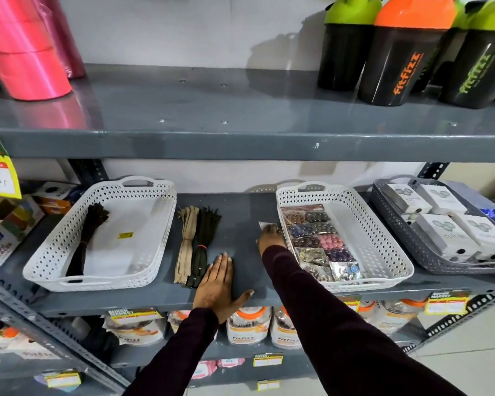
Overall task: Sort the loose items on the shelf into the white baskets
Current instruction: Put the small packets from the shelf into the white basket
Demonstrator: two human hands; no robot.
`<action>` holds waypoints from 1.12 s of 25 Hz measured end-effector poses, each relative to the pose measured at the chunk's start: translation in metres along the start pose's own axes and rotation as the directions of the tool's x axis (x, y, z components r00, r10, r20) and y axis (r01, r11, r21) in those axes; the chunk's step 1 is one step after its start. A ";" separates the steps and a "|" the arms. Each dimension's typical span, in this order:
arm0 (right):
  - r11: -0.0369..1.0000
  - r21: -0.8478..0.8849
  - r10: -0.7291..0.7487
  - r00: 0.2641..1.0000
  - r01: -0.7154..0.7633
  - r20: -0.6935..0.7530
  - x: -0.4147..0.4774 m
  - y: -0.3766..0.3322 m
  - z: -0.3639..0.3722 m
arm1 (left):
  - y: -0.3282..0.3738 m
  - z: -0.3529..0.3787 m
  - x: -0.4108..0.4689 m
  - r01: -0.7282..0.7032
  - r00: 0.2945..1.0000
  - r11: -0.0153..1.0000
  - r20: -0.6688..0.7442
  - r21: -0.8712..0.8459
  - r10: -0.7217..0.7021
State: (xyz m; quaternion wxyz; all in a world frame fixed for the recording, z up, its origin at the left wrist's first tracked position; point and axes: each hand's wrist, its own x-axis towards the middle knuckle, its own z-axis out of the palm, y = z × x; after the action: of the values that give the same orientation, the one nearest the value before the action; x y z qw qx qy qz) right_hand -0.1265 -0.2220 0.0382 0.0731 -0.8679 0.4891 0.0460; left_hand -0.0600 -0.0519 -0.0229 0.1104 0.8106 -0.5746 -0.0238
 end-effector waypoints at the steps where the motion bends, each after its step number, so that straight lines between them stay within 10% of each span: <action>1: 1.000 -0.005 0.005 0.999 -0.006 -0.039 -0.002 0.000 0.002 | 0.000 0.000 0.000 0.005 1.000 1.000 -0.012 0.003 -0.005; 6: 0.989 -0.010 -0.149 0.974 0.149 -0.172 -0.029 -0.004 -0.017 | 0.002 -0.003 0.001 0.008 1.000 1.000 -0.015 0.011 -0.008; 11: 0.976 0.029 -0.156 0.779 0.217 -0.607 -0.069 0.058 -0.056 | 0.001 -0.002 -0.001 0.000 1.000 0.999 0.031 0.036 -0.001; 18: 0.998 -0.002 0.063 0.998 -0.063 0.006 -0.077 0.151 -0.052 | 0.000 0.000 0.000 -0.007 0.999 0.999 0.045 0.043 0.005; 28: 0.974 0.226 0.032 0.980 0.013 -0.195 -0.078 0.108 -0.069 | 0.008 -0.014 0.003 -0.010 0.999 0.999 0.049 0.048 0.008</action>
State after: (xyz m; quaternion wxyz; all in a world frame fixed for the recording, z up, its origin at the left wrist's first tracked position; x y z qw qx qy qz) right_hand -0.2585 -0.2232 0.1091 0.1225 -0.8519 0.5001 -0.0958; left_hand -0.0640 -0.0550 -0.0076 0.0767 0.8097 -0.5811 -0.0294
